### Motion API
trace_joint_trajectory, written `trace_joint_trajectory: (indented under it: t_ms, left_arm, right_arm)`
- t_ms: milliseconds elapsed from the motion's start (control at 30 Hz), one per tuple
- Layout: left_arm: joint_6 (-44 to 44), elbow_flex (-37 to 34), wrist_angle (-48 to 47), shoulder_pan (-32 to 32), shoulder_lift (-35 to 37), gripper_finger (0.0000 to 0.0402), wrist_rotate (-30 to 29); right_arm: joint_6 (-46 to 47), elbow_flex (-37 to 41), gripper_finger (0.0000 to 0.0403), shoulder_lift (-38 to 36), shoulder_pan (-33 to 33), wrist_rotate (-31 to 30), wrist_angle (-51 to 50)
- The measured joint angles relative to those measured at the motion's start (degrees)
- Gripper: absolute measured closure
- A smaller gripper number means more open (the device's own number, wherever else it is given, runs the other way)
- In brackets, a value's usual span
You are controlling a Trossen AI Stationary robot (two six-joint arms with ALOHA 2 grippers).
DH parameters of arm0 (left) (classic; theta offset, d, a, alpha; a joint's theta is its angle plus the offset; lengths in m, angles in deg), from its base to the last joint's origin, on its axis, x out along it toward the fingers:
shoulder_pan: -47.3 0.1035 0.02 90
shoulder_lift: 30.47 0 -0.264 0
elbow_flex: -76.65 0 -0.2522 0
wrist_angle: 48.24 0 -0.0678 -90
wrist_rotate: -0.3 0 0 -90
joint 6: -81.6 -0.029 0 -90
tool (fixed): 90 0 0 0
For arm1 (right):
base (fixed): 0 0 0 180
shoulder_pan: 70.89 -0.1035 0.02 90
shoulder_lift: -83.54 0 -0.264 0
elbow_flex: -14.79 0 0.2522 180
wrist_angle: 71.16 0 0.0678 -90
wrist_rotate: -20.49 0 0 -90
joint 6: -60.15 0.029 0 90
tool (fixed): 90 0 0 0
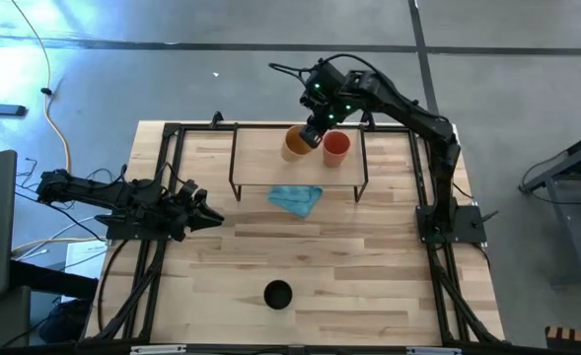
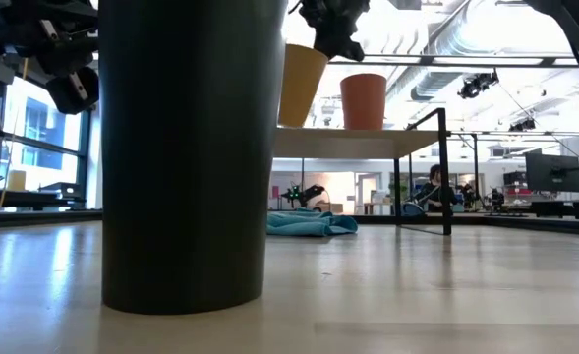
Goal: Stack small to large cups/mugs on shelf
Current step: Put the yellow cup on the shelf
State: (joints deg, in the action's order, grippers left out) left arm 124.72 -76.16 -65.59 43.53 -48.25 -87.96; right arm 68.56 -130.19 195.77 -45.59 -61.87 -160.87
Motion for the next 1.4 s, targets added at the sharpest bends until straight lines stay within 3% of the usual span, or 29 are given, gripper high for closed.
trace_joint_trajectory:
  t_ms: [1400]
  left_arm:
    - [-0.72,0.0,-1.42,0.0,0.02,0.0309,-0.52]
  right_arm:
    - [-1.19,0.0,0.0403,2.48,0.22,-0.35,-2.56]
